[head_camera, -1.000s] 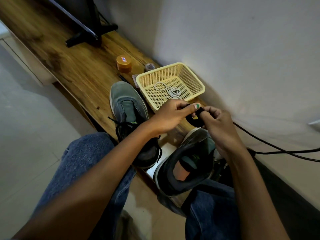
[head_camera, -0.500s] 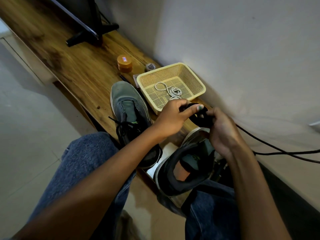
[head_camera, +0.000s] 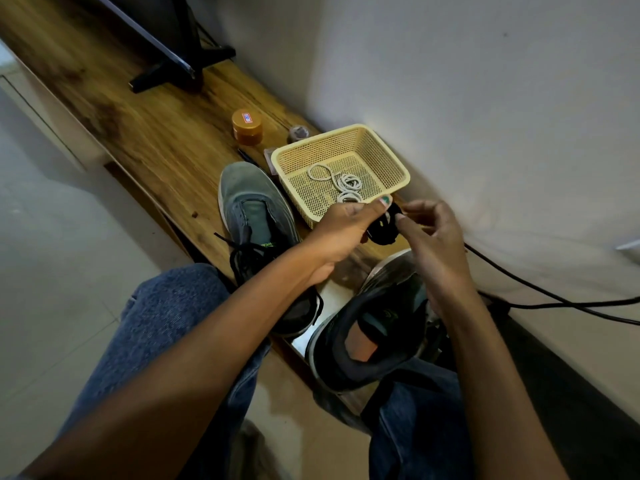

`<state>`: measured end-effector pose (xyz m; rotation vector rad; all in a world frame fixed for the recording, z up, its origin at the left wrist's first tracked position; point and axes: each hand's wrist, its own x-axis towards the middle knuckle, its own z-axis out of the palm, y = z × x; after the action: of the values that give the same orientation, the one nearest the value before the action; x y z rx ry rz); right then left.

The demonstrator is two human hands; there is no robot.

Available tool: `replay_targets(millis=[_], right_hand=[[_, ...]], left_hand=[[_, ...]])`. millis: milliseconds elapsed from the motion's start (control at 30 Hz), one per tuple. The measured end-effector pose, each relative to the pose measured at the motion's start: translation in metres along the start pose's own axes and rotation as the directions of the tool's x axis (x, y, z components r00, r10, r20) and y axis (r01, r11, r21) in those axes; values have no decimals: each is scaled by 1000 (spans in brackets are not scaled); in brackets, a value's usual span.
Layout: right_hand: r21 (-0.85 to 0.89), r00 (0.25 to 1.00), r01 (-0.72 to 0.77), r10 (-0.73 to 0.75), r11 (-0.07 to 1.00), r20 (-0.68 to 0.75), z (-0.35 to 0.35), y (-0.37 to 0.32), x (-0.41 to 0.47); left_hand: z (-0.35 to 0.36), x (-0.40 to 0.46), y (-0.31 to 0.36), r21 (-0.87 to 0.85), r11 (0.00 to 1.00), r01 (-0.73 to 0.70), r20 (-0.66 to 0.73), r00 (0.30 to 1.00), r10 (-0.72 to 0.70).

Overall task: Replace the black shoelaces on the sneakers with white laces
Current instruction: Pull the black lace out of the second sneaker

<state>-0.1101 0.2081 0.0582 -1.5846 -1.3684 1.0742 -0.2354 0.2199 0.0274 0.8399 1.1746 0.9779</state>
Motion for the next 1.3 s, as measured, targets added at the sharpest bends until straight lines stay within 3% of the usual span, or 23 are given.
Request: replay_targets(millis=[67, 133, 333, 567, 767, 933, 1033, 1167, 1300], right_hand=[[-63, 987, 134, -138, 989, -77, -2, 2, 1], [-140, 979, 189, -198, 972, -54, -3, 2, 1], [-371, 987, 153, -122, 916, 106, 3, 3, -5], [-216, 995, 94, -90, 972, 30, 1, 1, -1], [66, 994, -56, 62, 996, -88, 4, -5, -4], [276, 968, -228, 247, 934, -35, 4, -6, -1], [308, 966, -239, 258, 921, -24, 0, -5, 0], [208, 976, -194, 209, 959, -54, -6, 0, 2], [37, 974, -176, 179, 984, -137, -6, 4, 4]], left_hand=[[0, 0, -1, 27, 999, -43, -39, 998, 44], [0, -1, 0, 34, 997, -66, -94, 993, 69], [0, -5, 3, -11, 998, -55, -152, 987, 52], [0, -3, 2, 42, 992, -118, -142, 982, 123], [-5, 3, -3, 409, 872, -268, -171, 917, 362], [-6, 5, -6, 476, 841, -255, -89, 938, 335], [-8, 5, -7, 528, 807, -263, -70, 934, 350], [-12, 5, -2, 477, 837, -268, -72, 937, 341], [-7, 1, 5, 193, 967, -168, 36, 986, 164]])
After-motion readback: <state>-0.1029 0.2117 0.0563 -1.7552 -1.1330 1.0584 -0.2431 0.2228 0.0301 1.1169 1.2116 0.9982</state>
